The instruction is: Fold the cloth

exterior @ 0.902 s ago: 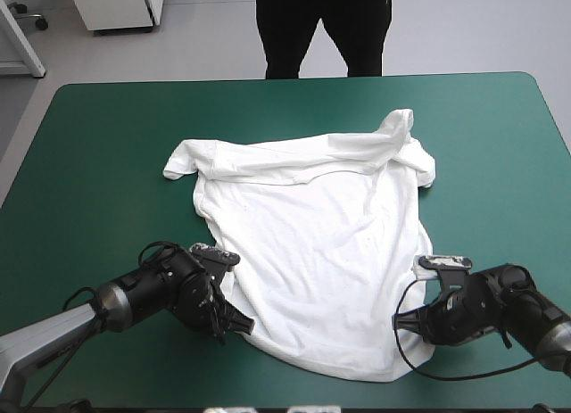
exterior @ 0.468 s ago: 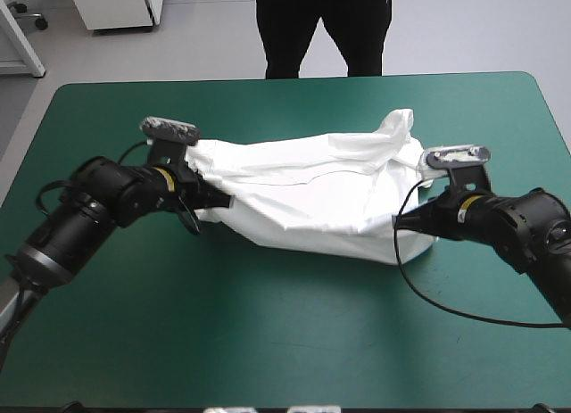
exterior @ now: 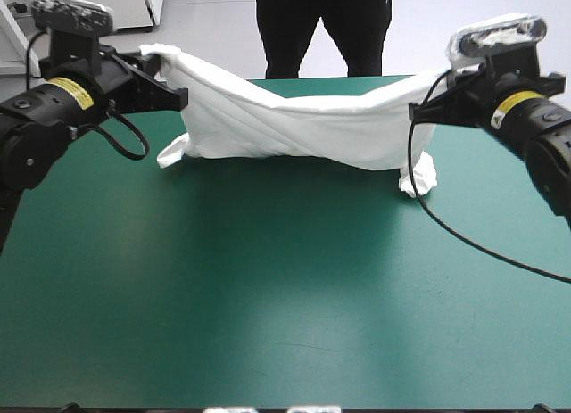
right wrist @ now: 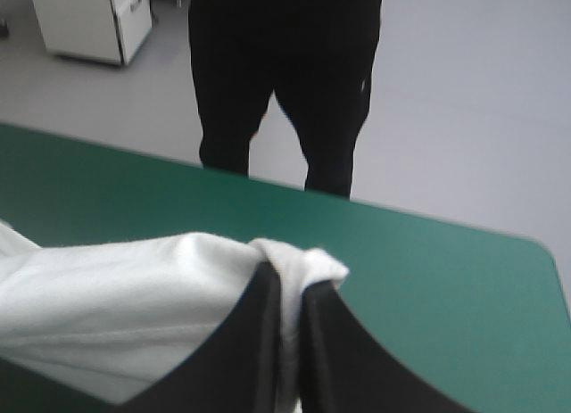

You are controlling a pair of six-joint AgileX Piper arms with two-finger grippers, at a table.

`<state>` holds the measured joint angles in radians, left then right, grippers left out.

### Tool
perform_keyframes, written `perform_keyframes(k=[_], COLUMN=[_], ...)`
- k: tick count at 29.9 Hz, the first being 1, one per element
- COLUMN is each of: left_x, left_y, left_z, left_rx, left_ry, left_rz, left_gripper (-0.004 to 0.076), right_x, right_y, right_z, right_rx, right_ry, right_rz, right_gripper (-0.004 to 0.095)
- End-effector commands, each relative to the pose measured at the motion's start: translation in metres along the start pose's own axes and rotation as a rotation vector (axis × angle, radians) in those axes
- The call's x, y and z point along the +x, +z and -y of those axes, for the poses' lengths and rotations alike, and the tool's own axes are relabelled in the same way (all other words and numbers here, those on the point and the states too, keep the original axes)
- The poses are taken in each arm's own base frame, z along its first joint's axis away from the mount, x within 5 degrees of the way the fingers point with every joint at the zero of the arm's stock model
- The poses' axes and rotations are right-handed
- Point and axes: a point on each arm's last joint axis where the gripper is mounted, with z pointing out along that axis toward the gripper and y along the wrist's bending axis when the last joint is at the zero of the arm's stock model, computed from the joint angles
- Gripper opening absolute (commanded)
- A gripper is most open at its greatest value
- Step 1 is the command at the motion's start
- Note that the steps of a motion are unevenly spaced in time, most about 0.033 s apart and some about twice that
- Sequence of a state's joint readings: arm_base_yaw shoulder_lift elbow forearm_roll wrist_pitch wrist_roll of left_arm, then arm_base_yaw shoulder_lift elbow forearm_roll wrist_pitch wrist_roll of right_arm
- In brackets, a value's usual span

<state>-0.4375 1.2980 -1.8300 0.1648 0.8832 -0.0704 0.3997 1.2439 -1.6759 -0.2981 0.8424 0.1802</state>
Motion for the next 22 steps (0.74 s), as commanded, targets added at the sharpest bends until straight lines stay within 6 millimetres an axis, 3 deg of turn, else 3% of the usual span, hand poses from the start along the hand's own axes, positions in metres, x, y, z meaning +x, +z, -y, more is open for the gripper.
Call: perform_keyframes(k=[1,5,9,16,22], left_x=[-0.043,-0.068,-0.087,-0.106,-0.116], left_y=[-0.046,-0.074,-0.101,-0.143,-0.176], left_z=[-0.006,-0.01,-0.013,-0.017,-0.017], left_rx=[-0.005,-0.005,-0.006,-0.011,0.028], left_ry=[0.004,-0.006,-0.013,-0.024,-0.022], left_rz=[0.299,0.494,0.658,0.87,0.997], left_gripper=[-0.0007,-0.0007,-0.0007,-0.0008,-0.0007], right_x=[-0.051,-0.084,-0.105,-0.124,-0.131], right_y=[-0.042,-0.075,-0.11,-0.16,-0.19], right_z=[0.011,0.019,0.026,0.034,0.035], right_rx=[0.024,0.061,0.079,0.069,0.022], right_ry=[-0.049,-0.103,-0.089,-0.055,-0.057], right_rz=[0.287,0.469,0.616,0.819,0.943], right_gripper=[-0.0017,-0.0017,-0.0017,-0.0017,-0.0017])
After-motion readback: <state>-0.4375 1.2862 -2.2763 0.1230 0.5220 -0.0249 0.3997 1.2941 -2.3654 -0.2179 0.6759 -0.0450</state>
